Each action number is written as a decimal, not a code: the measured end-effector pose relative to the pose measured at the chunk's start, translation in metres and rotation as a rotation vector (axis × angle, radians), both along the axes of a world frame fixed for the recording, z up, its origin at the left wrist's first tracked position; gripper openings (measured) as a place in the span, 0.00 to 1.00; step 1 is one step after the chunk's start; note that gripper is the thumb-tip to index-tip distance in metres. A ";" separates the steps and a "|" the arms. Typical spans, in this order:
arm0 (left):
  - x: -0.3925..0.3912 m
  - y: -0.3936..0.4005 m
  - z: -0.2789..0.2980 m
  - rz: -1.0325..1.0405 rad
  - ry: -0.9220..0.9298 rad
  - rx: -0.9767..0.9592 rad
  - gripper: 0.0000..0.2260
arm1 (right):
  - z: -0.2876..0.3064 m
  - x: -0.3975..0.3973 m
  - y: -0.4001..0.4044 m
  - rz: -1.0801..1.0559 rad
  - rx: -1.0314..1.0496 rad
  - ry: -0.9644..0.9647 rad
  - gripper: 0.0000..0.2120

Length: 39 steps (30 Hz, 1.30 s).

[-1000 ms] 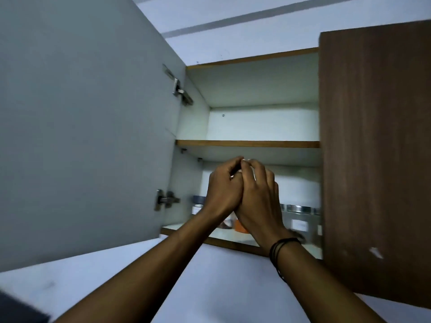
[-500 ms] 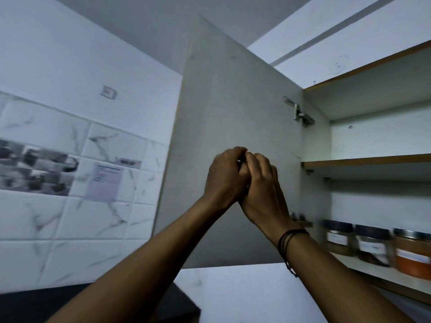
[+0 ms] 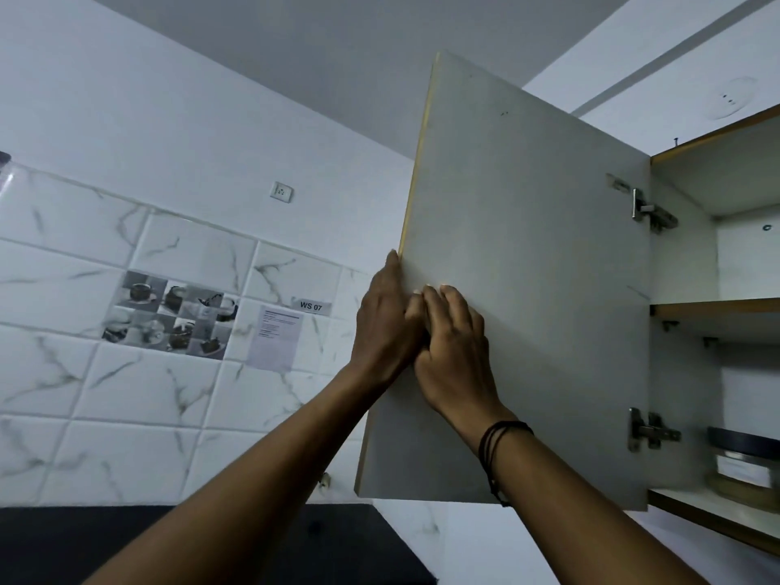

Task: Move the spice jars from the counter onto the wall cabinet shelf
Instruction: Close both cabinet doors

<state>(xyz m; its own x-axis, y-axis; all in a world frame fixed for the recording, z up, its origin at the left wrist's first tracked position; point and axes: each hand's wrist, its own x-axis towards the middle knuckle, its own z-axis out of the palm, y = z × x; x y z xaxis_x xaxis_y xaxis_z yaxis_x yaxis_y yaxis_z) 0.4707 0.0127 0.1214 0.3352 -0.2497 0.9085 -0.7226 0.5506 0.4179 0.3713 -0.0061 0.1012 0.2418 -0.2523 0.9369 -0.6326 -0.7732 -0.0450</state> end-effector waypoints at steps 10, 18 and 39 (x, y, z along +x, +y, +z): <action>-0.044 0.042 0.008 0.133 0.007 -0.234 0.16 | 0.005 -0.039 0.033 0.086 -0.066 -0.127 0.26; -0.137 0.094 0.006 -0.281 -0.020 -0.464 0.11 | 0.008 -0.116 0.089 0.317 -0.130 -0.471 0.26; -0.471 0.048 -0.027 -0.714 -0.202 -0.342 0.22 | -0.002 -0.422 0.135 -0.472 -0.002 -0.548 0.18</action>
